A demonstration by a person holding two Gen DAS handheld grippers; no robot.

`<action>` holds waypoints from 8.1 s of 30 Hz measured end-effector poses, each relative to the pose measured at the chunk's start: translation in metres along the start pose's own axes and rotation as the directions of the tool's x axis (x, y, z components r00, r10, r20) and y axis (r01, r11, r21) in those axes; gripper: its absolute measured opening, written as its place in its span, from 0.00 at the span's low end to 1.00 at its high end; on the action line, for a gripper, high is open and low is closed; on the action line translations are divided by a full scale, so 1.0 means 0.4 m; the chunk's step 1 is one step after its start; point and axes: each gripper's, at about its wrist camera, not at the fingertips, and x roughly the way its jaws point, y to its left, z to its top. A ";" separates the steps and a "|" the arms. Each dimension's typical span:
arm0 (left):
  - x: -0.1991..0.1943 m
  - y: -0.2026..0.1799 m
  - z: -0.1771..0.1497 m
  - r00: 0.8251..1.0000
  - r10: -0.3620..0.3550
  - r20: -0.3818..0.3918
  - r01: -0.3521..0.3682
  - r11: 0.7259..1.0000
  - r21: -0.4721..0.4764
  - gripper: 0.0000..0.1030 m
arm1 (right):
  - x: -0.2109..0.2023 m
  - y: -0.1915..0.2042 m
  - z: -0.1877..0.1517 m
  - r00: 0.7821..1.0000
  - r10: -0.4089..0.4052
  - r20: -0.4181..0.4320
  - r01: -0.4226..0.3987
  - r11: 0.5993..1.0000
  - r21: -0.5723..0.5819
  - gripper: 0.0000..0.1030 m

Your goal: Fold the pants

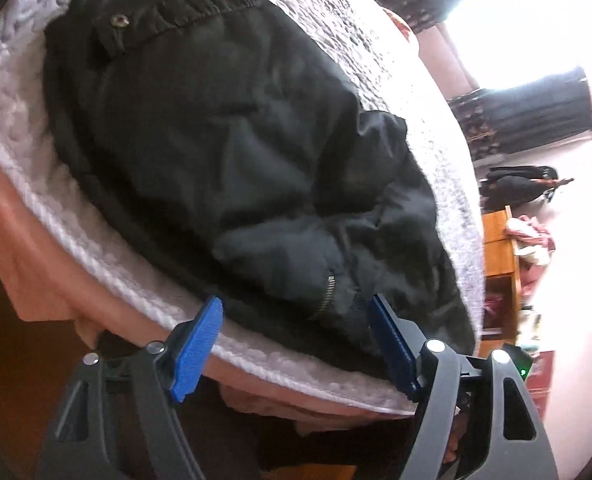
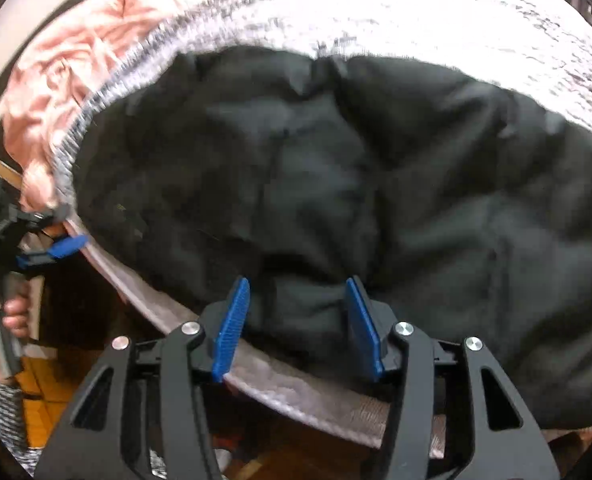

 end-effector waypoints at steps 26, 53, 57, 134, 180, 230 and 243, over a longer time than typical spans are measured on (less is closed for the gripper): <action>0.002 0.005 -0.016 0.980 -0.063 0.187 0.090 0.986 -0.139 0.05 | 0.017 -0.031 -0.016 0.999 -0.019 -0.028 0.020 0.999 0.026 0.54; -0.044 0.140 0.101 0.985 0.049 0.165 -0.001 0.960 -0.281 0.16 | 0.040 -0.014 -0.014 0.998 -0.056 -0.041 0.056 0.998 -0.005 0.64; -0.072 0.090 0.081 0.967 0.105 0.231 -0.065 0.982 -0.178 0.04 | 0.043 -0.013 -0.013 0.997 -0.060 -0.043 0.060 0.998 -0.009 0.64; 0.371 -0.494 -0.125 0.970 0.236 0.049 -0.226 0.817 0.531 0.55 | -0.360 -0.729 -0.348 0.974 0.026 0.227 -0.193 0.629 0.754 0.72; 0.164 -0.174 -0.079 0.991 0.095 -0.095 -0.091 0.995 0.046 0.67 | -0.225 -0.289 0.014 0.990 0.008 0.142 -0.058 0.935 0.349 0.57; 0.467 -0.661 -0.209 0.994 0.092 -0.058 -0.041 0.814 0.580 0.71 | -0.352 -0.554 -0.231 0.988 -0.091 0.128 0.002 0.825 0.565 0.68; 0.672 -0.783 -0.349 0.980 0.181 -0.086 -0.064 0.690 0.721 0.74 | -0.410 -0.853 -0.402 0.972 -0.132 0.195 -0.068 0.633 0.771 0.72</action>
